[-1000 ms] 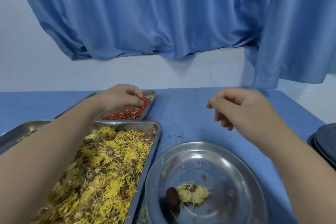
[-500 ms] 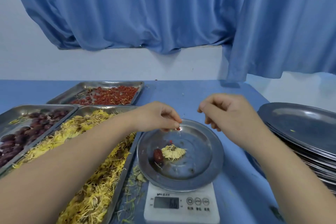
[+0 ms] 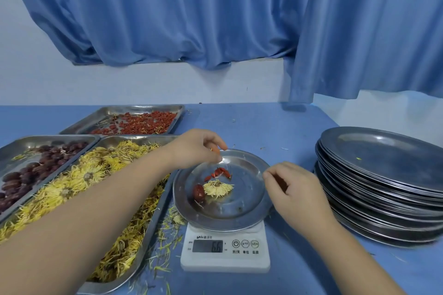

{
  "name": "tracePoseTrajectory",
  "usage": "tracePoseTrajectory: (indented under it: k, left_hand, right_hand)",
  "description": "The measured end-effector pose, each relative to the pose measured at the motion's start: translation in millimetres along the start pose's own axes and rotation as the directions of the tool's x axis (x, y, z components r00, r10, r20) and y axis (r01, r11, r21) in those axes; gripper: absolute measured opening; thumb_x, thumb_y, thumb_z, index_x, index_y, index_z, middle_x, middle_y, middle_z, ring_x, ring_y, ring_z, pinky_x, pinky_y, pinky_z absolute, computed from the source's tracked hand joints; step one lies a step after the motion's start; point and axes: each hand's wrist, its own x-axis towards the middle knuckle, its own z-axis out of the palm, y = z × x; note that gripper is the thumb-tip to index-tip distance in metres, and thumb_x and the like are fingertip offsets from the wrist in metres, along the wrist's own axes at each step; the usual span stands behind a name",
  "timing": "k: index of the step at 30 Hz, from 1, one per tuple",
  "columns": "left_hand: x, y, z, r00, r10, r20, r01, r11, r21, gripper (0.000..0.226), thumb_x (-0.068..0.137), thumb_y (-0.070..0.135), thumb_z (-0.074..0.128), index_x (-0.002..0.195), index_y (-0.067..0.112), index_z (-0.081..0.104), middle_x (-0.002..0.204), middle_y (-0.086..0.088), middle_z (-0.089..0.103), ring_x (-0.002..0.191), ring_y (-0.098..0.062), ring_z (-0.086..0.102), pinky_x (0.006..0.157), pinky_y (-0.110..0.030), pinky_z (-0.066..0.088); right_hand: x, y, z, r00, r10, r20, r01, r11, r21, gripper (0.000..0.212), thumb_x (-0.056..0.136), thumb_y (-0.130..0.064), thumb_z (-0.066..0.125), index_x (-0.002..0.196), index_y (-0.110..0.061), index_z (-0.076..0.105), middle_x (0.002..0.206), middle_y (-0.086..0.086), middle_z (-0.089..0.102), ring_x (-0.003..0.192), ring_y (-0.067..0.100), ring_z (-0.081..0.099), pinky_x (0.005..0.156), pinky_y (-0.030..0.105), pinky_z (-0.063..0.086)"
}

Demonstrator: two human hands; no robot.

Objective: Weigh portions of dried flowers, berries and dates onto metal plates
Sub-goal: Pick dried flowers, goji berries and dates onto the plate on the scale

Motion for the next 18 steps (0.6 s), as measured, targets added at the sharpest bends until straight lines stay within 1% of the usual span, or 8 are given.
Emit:
tracePoseTrajectory:
  k: [3, 5, 7, 9, 12, 14, 15, 18]
  left_hand:
    - [2.7, -3.2, 1.6, 0.999, -0.052, 0.016, 0.053, 0.993, -0.104, 0.017, 0.089, 0.015, 0.065, 0.101, 0.028, 0.069, 0.093, 0.005, 0.076, 0.081, -0.006, 0.07, 0.071, -0.022, 0.054]
    - [3.9, -5.1, 2.1, 0.996, -0.075, 0.042, 0.08, 0.984, -0.158, 0.023, 0.091, 0.007, 0.059, 0.103, 0.024, 0.068, 0.096, 0.003, 0.076, 0.082, -0.009, 0.071, 0.071, -0.024, 0.055]
    - [4.5, -7.0, 1.8, 0.996, -0.077, 0.05, 0.085, 0.981, -0.176, 0.029, 0.088, -0.003, 0.057, 0.102, 0.02, 0.068, 0.098, 0.0, 0.075, 0.08, -0.011, 0.07, 0.071, -0.025, 0.056]
    - [5.1, -8.3, 1.4, 0.997, -0.073, 0.035, 0.077, 0.985, -0.153, 0.033, 0.084, -0.007, 0.059, 0.101, 0.021, 0.069, 0.101, -0.001, 0.072, 0.08, -0.012, 0.069, 0.07, -0.025, 0.057]
    - [6.9, -9.0, 1.9, 0.998, -0.065, 0.008, 0.065, 0.994, -0.09, 0.035, 0.081, -0.003, 0.065, 0.099, 0.027, 0.07, 0.102, 0.004, 0.07, 0.079, -0.007, 0.068, 0.075, -0.029, 0.057]
    - [7.3, -9.1, 2.6, 0.999, -0.05, 0.006, 0.05, 0.998, -0.048, 0.034, 0.08, 0.003, 0.071, 0.098, 0.032, 0.07, 0.101, 0.009, 0.07, 0.073, 0.002, 0.066, 0.073, -0.026, 0.057]
    - [7.4, -9.3, 3.2, 0.999, -0.043, 0.01, 0.043, 0.998, -0.035, 0.033, 0.079, 0.007, 0.072, 0.097, 0.034, 0.069, 0.101, 0.01, 0.069, 0.07, 0.004, 0.065, 0.071, -0.023, 0.054]
    - [6.4, -10.0, 4.4, 0.999, -0.037, -0.005, 0.037, 0.998, -0.056, 0.026, 0.082, 0.014, 0.072, 0.098, 0.034, 0.069, 0.096, 0.011, 0.071, 0.069, 0.004, 0.065, 0.067, -0.018, 0.05]
  right_hand:
    - [-0.9, 0.1, -0.5, 1.0, -0.003, -0.007, 0.003, 1.0, -0.012, 0.018, 0.088, -0.021, 0.058, 0.07, -0.02, 0.059, 0.066, -0.007, 0.056, 0.065, 0.012, 0.052, 0.062, 0.036, 0.048]
    - [-0.5, -0.4, -0.9, 1.0, -0.007, -0.001, 0.007, 1.0, -0.02, 0.017, 0.088, -0.022, 0.057, 0.072, -0.019, 0.06, 0.068, -0.006, 0.057, 0.066, 0.013, 0.054, 0.063, 0.036, 0.048]
    - [0.1, -0.9, -0.5, 1.0, -0.009, 0.01, 0.009, 1.0, -0.025, 0.015, 0.088, -0.022, 0.056, 0.074, -0.019, 0.062, 0.07, -0.007, 0.059, 0.068, 0.013, 0.055, 0.064, 0.035, 0.048]
    - [0.2, -1.8, 0.3, 1.0, -0.013, 0.013, 0.013, 1.0, -0.029, 0.014, 0.087, -0.021, 0.057, 0.074, -0.021, 0.062, 0.071, -0.008, 0.06, 0.069, 0.011, 0.055, 0.064, 0.034, 0.048]
    - [-0.2, -1.6, 2.1, 1.0, -0.017, 0.026, 0.018, 0.999, -0.038, 0.014, 0.088, -0.021, 0.058, 0.074, -0.021, 0.062, 0.071, -0.008, 0.059, 0.069, 0.012, 0.055, 0.064, 0.034, 0.048]
    - [-0.3, -0.6, 3.1, 0.999, -0.012, 0.034, 0.014, 0.999, -0.041, 0.014, 0.088, -0.022, 0.058, 0.075, -0.021, 0.062, 0.072, -0.008, 0.059, 0.069, 0.012, 0.055, 0.065, 0.035, 0.048]
    - [-0.2, 0.1, 3.2, 0.999, -0.011, 0.035, 0.012, 0.999, -0.04, 0.014, 0.088, -0.023, 0.058, 0.075, -0.021, 0.063, 0.072, -0.008, 0.059, 0.069, 0.012, 0.056, 0.065, 0.035, 0.048]
    - [0.2, 2.3, 2.9, 1.0, -0.013, 0.024, 0.014, 0.999, -0.038, 0.014, 0.088, -0.023, 0.058, 0.075, -0.021, 0.063, 0.072, -0.008, 0.06, 0.068, 0.012, 0.056, 0.063, 0.035, 0.048]
